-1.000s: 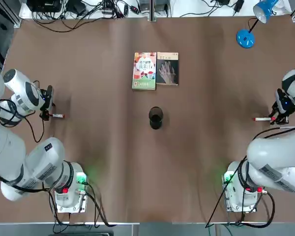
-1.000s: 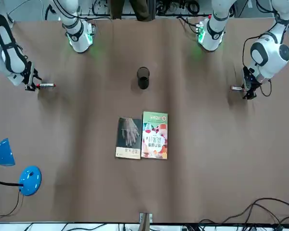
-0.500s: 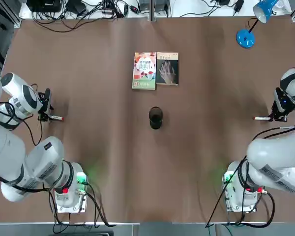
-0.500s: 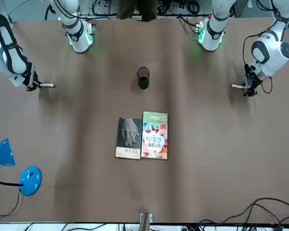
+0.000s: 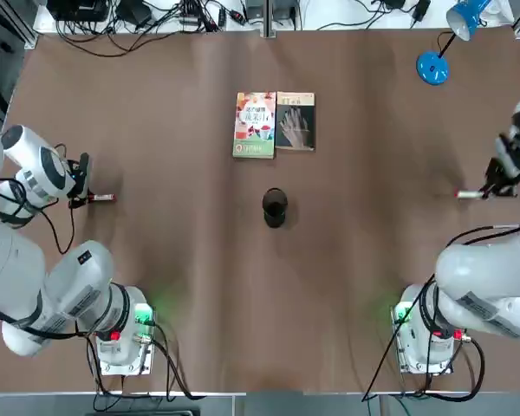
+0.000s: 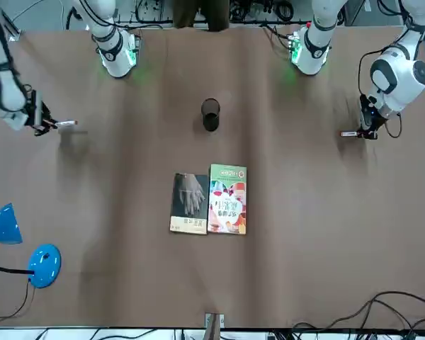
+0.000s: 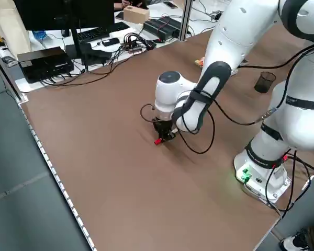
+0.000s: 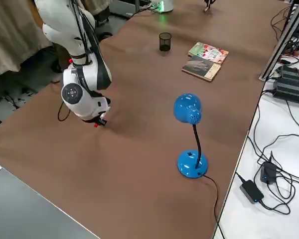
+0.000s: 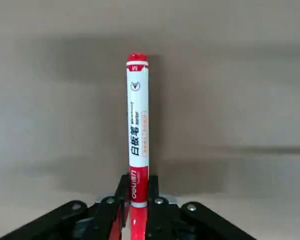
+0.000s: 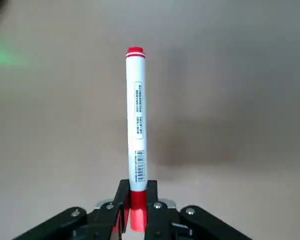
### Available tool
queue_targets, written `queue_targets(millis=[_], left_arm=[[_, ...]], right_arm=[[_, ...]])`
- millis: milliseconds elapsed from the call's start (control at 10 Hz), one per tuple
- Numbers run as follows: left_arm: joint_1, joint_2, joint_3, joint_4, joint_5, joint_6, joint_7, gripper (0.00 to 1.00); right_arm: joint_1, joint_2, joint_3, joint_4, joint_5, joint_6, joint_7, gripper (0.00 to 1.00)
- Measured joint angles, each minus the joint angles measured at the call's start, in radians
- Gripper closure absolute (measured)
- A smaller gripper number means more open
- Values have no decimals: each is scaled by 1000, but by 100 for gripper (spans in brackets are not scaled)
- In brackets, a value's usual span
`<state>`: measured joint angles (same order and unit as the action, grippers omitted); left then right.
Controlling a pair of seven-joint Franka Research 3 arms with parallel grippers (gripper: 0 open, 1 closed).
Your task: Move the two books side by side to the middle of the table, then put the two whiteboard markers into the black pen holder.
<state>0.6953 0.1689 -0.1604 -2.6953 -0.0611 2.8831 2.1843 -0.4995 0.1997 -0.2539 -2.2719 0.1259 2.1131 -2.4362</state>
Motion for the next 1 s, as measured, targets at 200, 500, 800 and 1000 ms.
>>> queue_targets(millis=[200,500,800,1000], left_arm=[[1,-55,-91,42,0,-96,-38,82],[-2,-231,-331,174,37,-408,-280,82],[-5,-298,-578,311,201,-701,-677,82],[-6,-296,-783,374,276,-835,-936,82]], right_arm=[[8,-53,2,196,5,-278,7,83],[109,-66,6,516,6,-615,146,83],[286,-69,11,759,-1,-841,417,83],[458,-85,14,838,-18,-902,658,83]])
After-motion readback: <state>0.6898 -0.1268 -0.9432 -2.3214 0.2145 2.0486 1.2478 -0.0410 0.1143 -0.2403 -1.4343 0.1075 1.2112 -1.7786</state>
